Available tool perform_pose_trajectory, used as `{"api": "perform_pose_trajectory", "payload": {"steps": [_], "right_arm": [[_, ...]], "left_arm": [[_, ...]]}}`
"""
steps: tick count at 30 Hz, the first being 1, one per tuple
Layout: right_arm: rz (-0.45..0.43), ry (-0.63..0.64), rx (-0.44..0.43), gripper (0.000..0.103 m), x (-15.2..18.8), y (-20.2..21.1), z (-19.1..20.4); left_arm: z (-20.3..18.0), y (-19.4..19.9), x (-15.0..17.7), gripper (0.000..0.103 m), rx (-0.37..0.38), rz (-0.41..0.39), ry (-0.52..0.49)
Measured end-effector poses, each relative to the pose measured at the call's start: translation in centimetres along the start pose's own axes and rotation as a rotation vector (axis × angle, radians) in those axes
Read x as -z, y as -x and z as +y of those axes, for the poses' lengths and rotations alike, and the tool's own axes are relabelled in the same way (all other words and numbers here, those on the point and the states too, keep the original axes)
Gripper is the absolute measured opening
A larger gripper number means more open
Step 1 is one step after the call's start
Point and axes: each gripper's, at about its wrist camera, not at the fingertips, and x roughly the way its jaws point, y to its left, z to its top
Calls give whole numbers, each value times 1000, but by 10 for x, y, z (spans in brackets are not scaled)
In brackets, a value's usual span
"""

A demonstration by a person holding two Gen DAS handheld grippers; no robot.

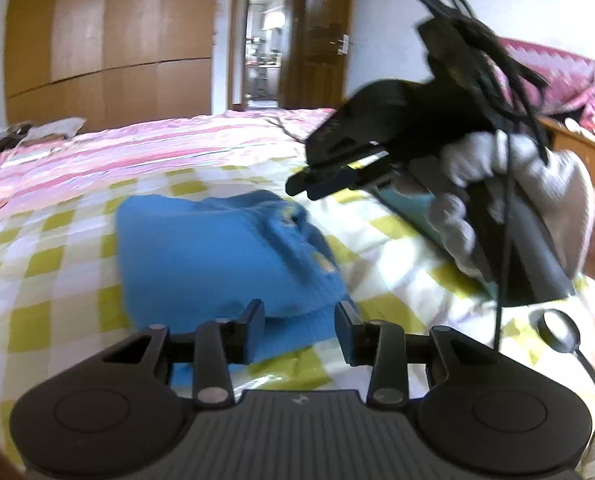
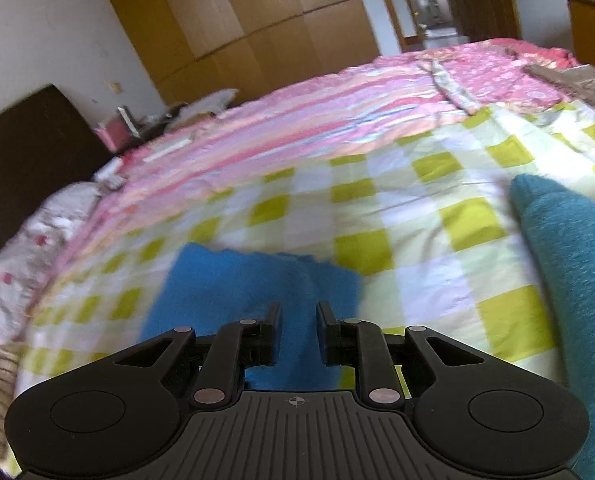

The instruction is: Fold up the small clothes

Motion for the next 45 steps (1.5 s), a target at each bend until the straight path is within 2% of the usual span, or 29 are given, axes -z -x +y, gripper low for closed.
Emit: {"api": "perform_pose_trajectory", "payload": {"steps": [1, 5, 8, 12, 13, 14, 17, 19, 21, 24, 26, 28, 30, 38, 43, 45], "right_arm": [[10, -3, -22, 20, 0, 0, 4], [74, -12, -75, 32, 6, -11, 17], [97, 7, -66, 36, 14, -15, 22], [134, 16, -20, 36, 24, -20, 20], [133, 13, -25, 34, 26, -18, 19], [133, 14, -29, 27, 28, -16, 19], [144, 27, -31, 14, 32, -13, 19], [138, 6, -47, 11, 31, -11, 16], [122, -79, -101, 10, 29, -2, 7], [60, -195, -182, 9, 32, 23, -7], [32, -250, -204, 9, 40, 33, -17], [59, -256, -146, 11, 49, 24, -25], [135, -271, -122, 14, 58, 8, -32], [24, -235, -113, 34, 32, 19, -27], [43, -243, -24, 34, 15, -19, -25], [60, -224, -23, 34, 11, -32, -22]], "left_arm": [[5, 3, -2, 44, -7, -6, 17], [18, 10, -6, 45, -45, -28, 34], [29, 6, -6, 47, -70, -23, 39], [37, 5, -4, 47, -85, -12, 57], [38, 5, -3, 47, -89, -12, 57], [39, 4, -2, 47, -94, -10, 55], [43, 1, 0, 48, -104, 1, 57], [46, 1, 0, 48, -107, 0, 60], [47, 3, -1, 48, -110, -14, 61], [50, 5, -1, 49, -111, -33, 54], [51, -1, 0, 52, -119, -17, 48], [54, -13, 3, 52, -122, 23, 55], [56, -24, 7, 52, -128, 74, 66], [61, -20, 7, 52, -121, 50, 58], [64, -21, -2, 52, -120, 15, 72], [64, -24, -3, 52, -117, 17, 64]]}}
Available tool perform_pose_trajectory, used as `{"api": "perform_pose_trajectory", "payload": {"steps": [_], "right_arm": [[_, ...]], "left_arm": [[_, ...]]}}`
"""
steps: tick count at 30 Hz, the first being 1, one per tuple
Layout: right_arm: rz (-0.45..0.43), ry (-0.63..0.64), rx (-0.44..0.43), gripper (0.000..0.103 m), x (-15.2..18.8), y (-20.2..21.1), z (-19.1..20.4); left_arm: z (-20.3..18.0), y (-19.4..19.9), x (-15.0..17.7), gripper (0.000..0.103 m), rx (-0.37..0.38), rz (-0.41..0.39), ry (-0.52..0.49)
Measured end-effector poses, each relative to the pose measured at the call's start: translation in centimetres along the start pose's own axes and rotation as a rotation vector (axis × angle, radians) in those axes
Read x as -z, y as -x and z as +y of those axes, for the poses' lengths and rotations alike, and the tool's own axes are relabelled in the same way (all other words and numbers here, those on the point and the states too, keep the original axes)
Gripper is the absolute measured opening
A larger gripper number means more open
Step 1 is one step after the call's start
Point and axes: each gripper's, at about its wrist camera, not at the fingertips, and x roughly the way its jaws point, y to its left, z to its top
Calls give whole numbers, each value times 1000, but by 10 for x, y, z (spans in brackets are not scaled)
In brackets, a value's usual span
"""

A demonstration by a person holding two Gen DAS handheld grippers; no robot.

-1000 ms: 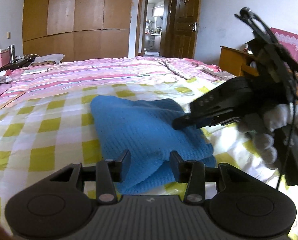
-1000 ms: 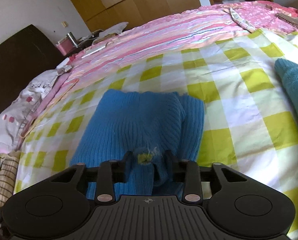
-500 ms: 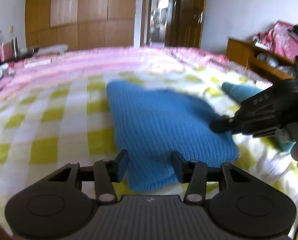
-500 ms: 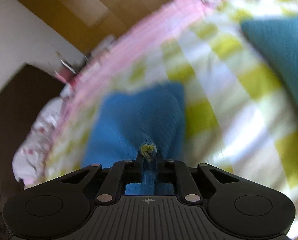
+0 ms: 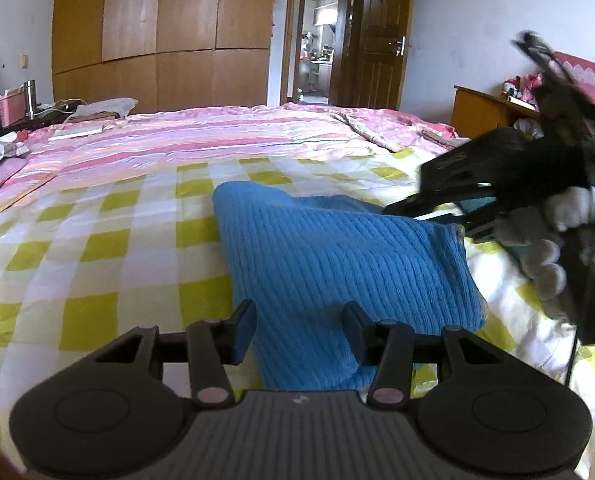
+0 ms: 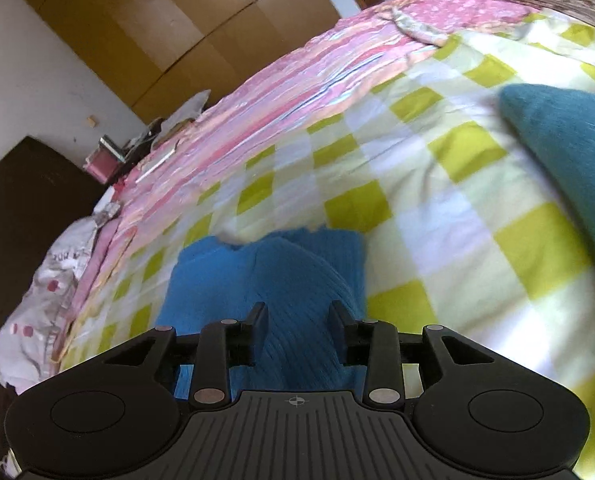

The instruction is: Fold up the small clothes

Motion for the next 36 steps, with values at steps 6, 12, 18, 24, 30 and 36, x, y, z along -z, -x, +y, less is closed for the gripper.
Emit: {"api": "perform_pose_trajectory", "payload": {"steps": [6, 12, 18, 24, 30, 36], "right_arm": [[45, 46, 35, 7, -10, -21, 10], [-28, -31, -24, 4, -24, -5, 0], [-18, -29, 29, 39, -17, -3, -3], [57, 23, 57, 47, -15, -20, 12], [58, 28, -3, 8, -20, -15, 25], [-103, -186, -341, 7, -24, 18, -5]], "left_arm": [[1, -6, 4, 52, 9, 27, 3], [0, -4, 12, 53, 12, 42, -7], [1, 4, 12, 53, 17, 23, -1], [2, 6, 12, 53, 20, 18, 2], [6, 13, 9, 53, 20, -11, 16], [12, 15, 4, 53, 11, -40, 29]]}}
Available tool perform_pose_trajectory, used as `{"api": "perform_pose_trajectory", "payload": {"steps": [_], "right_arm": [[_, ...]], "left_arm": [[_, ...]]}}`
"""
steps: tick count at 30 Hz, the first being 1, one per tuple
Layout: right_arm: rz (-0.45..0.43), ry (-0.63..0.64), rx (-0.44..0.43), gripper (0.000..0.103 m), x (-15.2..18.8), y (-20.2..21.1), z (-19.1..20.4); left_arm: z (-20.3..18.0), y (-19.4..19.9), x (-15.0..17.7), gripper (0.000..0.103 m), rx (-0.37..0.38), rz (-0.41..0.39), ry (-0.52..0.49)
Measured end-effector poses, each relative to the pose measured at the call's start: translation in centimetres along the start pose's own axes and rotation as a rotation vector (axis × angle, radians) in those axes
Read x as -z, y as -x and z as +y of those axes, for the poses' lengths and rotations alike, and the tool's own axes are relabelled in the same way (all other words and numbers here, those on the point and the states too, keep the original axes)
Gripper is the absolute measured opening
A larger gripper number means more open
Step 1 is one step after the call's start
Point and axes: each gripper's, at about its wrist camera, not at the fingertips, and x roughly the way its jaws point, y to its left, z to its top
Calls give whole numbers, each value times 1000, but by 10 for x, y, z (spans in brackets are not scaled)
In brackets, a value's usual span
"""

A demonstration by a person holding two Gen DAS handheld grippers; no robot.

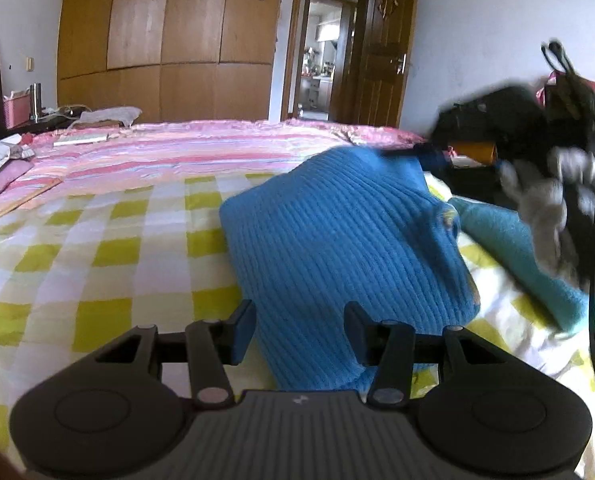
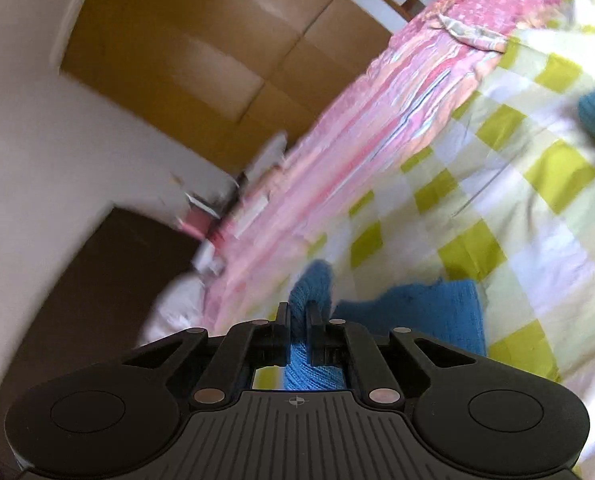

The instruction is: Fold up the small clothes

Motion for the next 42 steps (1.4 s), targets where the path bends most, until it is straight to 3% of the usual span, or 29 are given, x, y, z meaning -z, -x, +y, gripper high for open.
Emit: {"api": "perform_pose_trajectory", "payload": {"steps": [3, 5, 9, 14, 16, 18, 22, 24, 27, 30, 32, 34, 36, 37, 39, 42], "right_arm": [[75, 1, 218, 8, 8, -12, -29], [84, 47, 293, 12, 15, -10, -31], [38, 37, 250, 21, 15, 9, -18], [102, 129, 159, 48, 45, 39, 16], [130, 198, 189, 48, 59, 40, 24], [149, 277, 280, 49, 69, 36, 27], [210, 241, 326, 20, 76, 30, 11], [215, 218, 316, 16, 73, 33, 8], [214, 227, 306, 17, 74, 41, 9], [217, 209, 283, 25, 78, 48, 10], [240, 212, 269, 44, 85, 48, 9], [260, 237, 271, 46, 92, 43, 9], [263, 256, 299, 23, 97, 37, 8], [266, 253, 308, 5, 97, 35, 7], [260, 224, 297, 5, 91, 38, 4], [212, 251, 297, 4, 85, 61, 8]], "left_arm": [[1, -12, 5, 53, 6, 66, 1], [0, -12, 10, 53, 11, 81, 2], [0, -5, 11, 53, 7, 72, 2], [7, 5, 12, 53, -6, 44, -8], [8, 8, 17, 53, -5, 53, -6], [7, 14, 21, 53, 2, 53, -9], [-9, 15, 31, 59, 4, 46, -87], [-18, 8, 35, 59, -3, 47, -140], [-32, -5, 40, 59, -48, 48, -217], [-33, -8, 41, 59, -67, 45, -215], [-30, -9, 42, 59, -86, 45, -200], [-26, -10, 42, 59, -102, 44, -180], [-21, -10, 40, 57, -105, 46, -148], [-18, -9, 38, 53, -107, 46, -131], [-11, -6, 33, 40, -108, 44, -94], [2, 2, 28, 38, -94, 39, -19]]}}
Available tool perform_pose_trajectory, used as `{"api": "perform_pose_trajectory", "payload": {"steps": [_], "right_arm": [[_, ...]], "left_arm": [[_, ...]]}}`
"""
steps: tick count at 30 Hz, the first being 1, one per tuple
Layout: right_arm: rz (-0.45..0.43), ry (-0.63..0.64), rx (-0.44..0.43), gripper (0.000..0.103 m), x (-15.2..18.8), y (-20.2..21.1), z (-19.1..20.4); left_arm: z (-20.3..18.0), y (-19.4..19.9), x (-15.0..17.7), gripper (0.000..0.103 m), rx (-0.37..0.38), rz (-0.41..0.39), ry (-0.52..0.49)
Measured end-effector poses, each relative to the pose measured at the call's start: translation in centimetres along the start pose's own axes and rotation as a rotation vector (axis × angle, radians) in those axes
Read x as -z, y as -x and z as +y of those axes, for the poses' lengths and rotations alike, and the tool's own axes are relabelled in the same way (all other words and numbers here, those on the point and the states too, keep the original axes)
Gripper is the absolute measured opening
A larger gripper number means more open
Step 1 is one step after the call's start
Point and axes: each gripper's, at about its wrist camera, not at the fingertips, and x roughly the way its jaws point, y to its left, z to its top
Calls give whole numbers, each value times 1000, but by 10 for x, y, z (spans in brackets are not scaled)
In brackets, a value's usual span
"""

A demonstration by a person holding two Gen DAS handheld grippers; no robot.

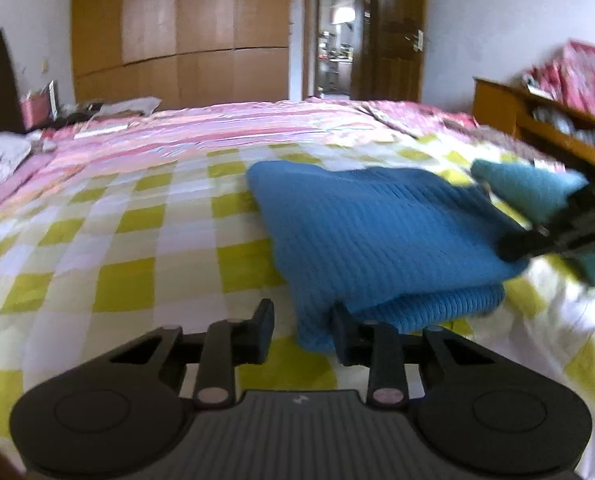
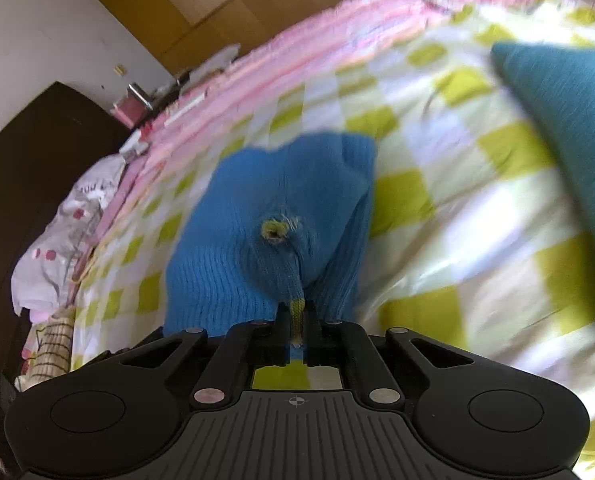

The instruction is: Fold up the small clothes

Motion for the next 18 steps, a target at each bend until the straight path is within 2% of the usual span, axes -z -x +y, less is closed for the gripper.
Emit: {"api": "perform_pose_trajectory", "payload": {"steps": [2, 5, 6, 7, 9, 12, 15, 17, 18], "right_arm": [[-2, -8, 19, 4, 4, 5, -6], [59, -39, 58, 5, 12, -15, -16], [68, -38, 55, 6, 13, -20, -15], [67, -35, 44, 13, 12, -20, -12], [67, -16, 24, 13, 9, -14, -7], [62, 0, 21, 21, 5, 2, -5], [0, -9, 6, 37, 0, 21, -5], [-53, -3, 0, 52, -8, 25, -5], [-68, -2, 5, 53, -13, 22, -4]], "left_arm": [[3, -6, 3, 38, -2, 38, 13], [0, -12, 8, 38, 5, 89, 1], [-1, -9, 8, 38, 8, 91, -11], [-1, -5, 8, 38, 15, 90, -23], [2, 6, 8, 38, 41, 87, -29], [15, 22, 4, 40, 62, 86, 5], [26, 32, -7, 46, 79, 46, 54], [29, 31, -17, 48, 85, 9, 75], [30, 28, -23, 49, 87, -11, 83]]}}
